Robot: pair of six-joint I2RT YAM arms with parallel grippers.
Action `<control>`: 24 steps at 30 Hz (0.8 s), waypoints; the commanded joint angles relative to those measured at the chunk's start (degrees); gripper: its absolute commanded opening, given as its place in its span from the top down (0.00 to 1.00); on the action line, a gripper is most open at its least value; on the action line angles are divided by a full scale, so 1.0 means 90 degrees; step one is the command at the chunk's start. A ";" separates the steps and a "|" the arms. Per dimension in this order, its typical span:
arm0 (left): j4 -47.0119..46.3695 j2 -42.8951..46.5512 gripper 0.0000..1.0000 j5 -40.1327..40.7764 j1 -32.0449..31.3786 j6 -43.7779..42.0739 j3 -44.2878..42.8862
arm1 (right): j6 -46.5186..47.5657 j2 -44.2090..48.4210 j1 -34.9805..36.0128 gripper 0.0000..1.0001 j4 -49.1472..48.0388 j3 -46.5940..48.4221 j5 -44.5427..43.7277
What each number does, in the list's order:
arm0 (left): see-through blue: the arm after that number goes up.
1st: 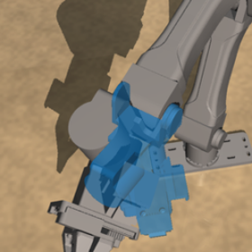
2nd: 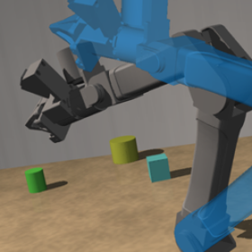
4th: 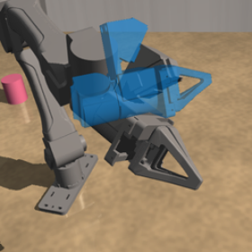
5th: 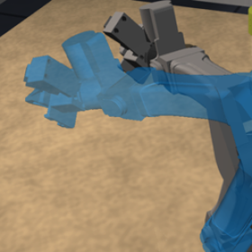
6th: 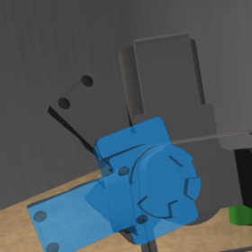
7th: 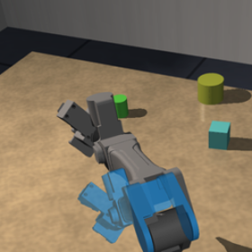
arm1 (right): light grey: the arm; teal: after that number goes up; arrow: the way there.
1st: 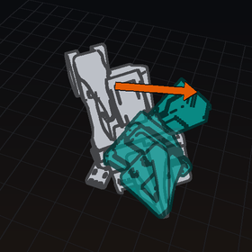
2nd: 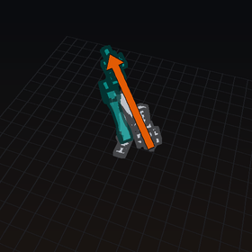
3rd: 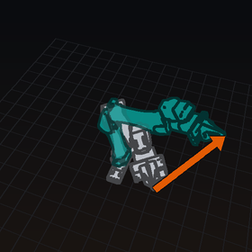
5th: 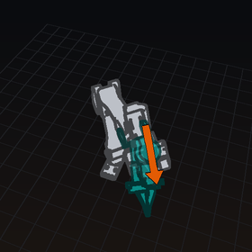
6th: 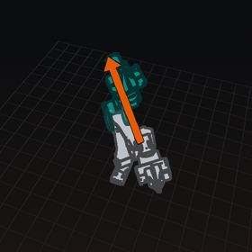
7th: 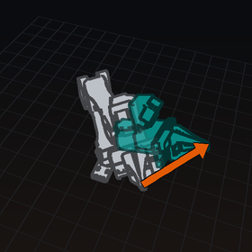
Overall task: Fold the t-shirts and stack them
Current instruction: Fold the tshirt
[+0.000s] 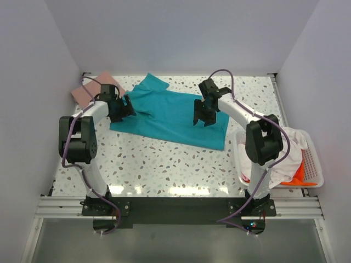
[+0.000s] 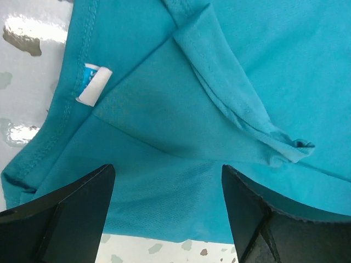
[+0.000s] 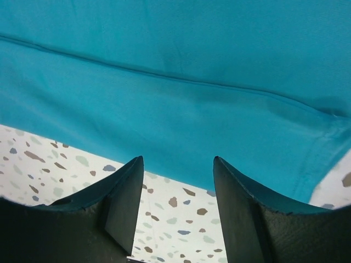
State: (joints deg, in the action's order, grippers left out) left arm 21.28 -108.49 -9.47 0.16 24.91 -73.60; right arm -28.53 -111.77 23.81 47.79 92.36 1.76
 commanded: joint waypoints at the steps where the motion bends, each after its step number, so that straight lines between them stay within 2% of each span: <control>1: -0.0674 0.0082 0.16 -0.0315 0.0148 0.0143 0.0199 | -0.0081 -0.0159 -0.0058 0.43 -0.0593 -0.0252 0.0273; 11: -0.1475 0.0257 0.16 -0.0285 0.0382 0.0104 0.1361 | 0.0104 -0.0511 -0.0058 0.42 -0.1120 -0.1266 0.0381; 18: -0.1154 0.0686 0.16 -0.0002 0.0411 0.0133 0.1849 | 0.0143 -0.0521 -0.0048 0.43 -0.1092 -0.1853 0.0410; 24: -0.0841 0.1194 0.15 0.0262 0.0421 0.0357 0.2435 | 0.0221 -0.0121 0.0186 0.43 -0.0760 -0.2293 0.0410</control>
State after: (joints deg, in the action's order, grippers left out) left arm 7.57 -99.29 -10.09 3.31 26.59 -54.92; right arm -27.73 -111.66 23.73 35.31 76.25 5.23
